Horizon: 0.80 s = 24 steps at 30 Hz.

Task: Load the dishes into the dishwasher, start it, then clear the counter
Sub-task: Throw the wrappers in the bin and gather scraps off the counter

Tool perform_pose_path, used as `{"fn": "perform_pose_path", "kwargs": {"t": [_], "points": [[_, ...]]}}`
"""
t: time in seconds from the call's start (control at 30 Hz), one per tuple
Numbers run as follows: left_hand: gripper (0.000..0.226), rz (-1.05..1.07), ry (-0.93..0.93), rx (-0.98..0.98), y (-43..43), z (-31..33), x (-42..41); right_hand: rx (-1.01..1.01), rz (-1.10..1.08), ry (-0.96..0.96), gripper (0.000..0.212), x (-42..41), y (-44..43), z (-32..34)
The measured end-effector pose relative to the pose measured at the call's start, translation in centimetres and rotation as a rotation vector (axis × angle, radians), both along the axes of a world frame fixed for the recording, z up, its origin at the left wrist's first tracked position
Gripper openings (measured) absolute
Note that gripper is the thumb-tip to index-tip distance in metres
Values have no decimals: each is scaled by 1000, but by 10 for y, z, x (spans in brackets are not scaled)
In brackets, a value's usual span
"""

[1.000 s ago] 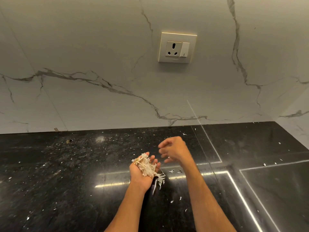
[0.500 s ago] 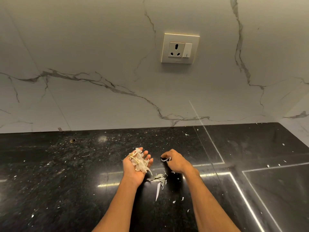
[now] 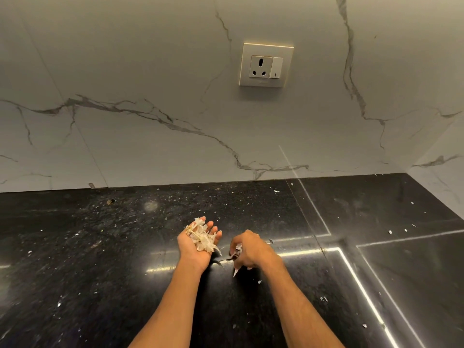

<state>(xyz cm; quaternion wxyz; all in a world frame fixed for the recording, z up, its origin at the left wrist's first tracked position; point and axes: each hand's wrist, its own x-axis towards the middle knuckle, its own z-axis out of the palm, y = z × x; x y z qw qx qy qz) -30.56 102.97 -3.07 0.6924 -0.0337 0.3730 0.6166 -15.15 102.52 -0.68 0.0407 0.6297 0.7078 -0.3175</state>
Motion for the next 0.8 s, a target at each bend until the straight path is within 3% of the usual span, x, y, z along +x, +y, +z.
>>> {"fn": "perform_pose_path", "kwargs": {"t": [0.07,0.23,0.3,0.37,0.47,0.57,0.8], "points": [[31,-1,-2,-9,-5,-3,0,26,-31,-36,17,-3,-4,-1],[31,-14,11,-25,-11,-8,-3,108,-199,-61,13,-3,-6,-11],[31,-26,26,-28,-15,-8,-5,-23,-329,110,7,3,-4,-8],[30,-46,47,-26,-18,-9,-3,-186,-482,439,17,5,-2,6],[30,-60,47,-46,-22,-7,4,-311,-476,740,12,-5,-3,35],[36,-89,15,-23,-28,-5,15,-291,-338,698,11,-27,-4,59],[43,-88,-53,-5,-36,-6,23,-126,-140,352,14,-52,-7,63]]}}
